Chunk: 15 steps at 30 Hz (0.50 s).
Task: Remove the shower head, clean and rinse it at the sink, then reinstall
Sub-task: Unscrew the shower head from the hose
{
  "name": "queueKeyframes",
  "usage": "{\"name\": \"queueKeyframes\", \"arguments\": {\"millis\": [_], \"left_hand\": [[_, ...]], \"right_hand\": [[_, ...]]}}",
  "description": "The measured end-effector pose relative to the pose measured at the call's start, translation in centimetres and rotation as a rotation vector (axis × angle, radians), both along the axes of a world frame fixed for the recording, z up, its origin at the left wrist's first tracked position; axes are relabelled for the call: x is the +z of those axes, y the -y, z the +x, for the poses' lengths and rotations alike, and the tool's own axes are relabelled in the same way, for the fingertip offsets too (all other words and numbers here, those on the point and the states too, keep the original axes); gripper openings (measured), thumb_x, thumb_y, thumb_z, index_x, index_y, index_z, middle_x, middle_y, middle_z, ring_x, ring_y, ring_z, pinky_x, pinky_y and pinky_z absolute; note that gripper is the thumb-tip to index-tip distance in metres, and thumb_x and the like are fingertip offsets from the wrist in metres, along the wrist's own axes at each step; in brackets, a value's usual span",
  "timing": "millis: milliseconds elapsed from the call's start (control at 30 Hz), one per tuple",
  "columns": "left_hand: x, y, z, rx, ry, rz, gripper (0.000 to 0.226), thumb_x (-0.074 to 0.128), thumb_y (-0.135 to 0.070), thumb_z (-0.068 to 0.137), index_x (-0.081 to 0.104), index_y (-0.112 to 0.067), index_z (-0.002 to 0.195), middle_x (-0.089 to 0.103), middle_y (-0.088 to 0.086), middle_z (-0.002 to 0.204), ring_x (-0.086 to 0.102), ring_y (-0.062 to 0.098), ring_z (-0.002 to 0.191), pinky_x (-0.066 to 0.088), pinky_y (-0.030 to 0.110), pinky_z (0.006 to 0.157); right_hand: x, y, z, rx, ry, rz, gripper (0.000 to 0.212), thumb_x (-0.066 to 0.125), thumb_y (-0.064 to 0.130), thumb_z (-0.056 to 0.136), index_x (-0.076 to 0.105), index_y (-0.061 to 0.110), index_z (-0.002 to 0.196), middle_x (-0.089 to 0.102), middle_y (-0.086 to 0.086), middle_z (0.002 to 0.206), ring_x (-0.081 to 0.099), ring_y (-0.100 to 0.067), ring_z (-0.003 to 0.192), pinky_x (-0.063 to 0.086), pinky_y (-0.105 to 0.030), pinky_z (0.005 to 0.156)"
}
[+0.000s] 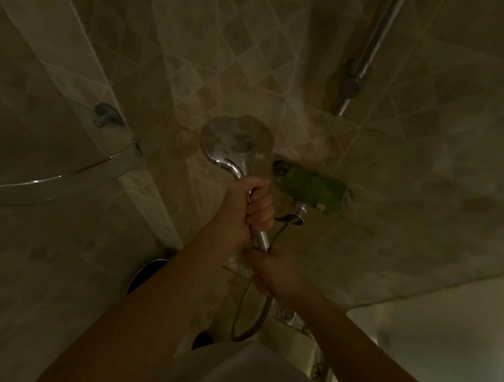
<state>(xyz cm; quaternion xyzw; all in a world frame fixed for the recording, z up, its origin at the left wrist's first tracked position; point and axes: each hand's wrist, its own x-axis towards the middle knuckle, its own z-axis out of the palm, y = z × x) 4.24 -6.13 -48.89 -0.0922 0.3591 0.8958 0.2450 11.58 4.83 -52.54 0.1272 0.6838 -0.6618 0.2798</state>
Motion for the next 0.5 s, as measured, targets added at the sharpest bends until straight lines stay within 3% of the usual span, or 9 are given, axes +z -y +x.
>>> {"name": "queueKeyframes", "arguments": {"millis": [133, 333, 400, 500], "left_hand": [[0.6, -1.9, 0.8, 0.228, 0.121, -0.23, 0.048, 0.05, -0.016, 0.093, 0.031, -0.023, 0.049, 0.025, -0.005, 0.039, 0.022, 0.011, 0.03, 0.022, 0.018, 0.037], [0.5, -3.6, 1.5, 0.572, 0.232, -0.463, 0.037, 0.057, -0.019, 0.09, 0.044, -0.016, 0.056, 0.038, -0.003, 0.04, 0.033, 0.014, 0.035, 0.03, 0.024, 0.042], [0.1, -3.9, 1.6, 0.659, 0.22, -0.499, 0.037, 0.058, -0.021, 0.09, 0.044, -0.014, 0.056, 0.039, -0.003, 0.041, 0.035, 0.015, 0.035, 0.033, 0.026, 0.043], [-0.2, -3.5, 1.8, 0.656, 0.225, -0.436, 0.035, 0.064, -0.021, 0.086, 0.046, -0.015, 0.057, 0.041, -0.003, 0.041, 0.037, 0.014, 0.035, 0.035, 0.026, 0.042]], "right_hand": [[0.2, -0.2, 0.5, -0.007, -0.116, 0.239, 0.019, 0.062, 0.016, 0.085, 0.058, 0.009, 0.068, 0.048, 0.001, 0.049, 0.041, -0.006, 0.036, 0.032, -0.019, 0.039], [0.0, -0.1, 0.9, -0.028, -0.227, 0.411, 0.033, 0.058, 0.007, 0.087, 0.051, 0.004, 0.055, 0.05, -0.004, 0.05, 0.042, -0.009, 0.041, 0.029, -0.016, 0.038], [-0.3, -0.2, 0.8, -0.027, -0.254, 0.511, 0.041, 0.058, 0.007, 0.085, 0.044, 0.012, 0.048, 0.046, 0.0, 0.045, 0.04, -0.007, 0.038, 0.025, -0.014, 0.034], [-0.4, -0.5, 0.5, 0.004, -0.258, 0.507, 0.035, 0.06, 0.01, 0.083, 0.05, 0.014, 0.05, 0.051, 0.002, 0.047, 0.048, -0.011, 0.042, 0.033, -0.019, 0.039]]}}
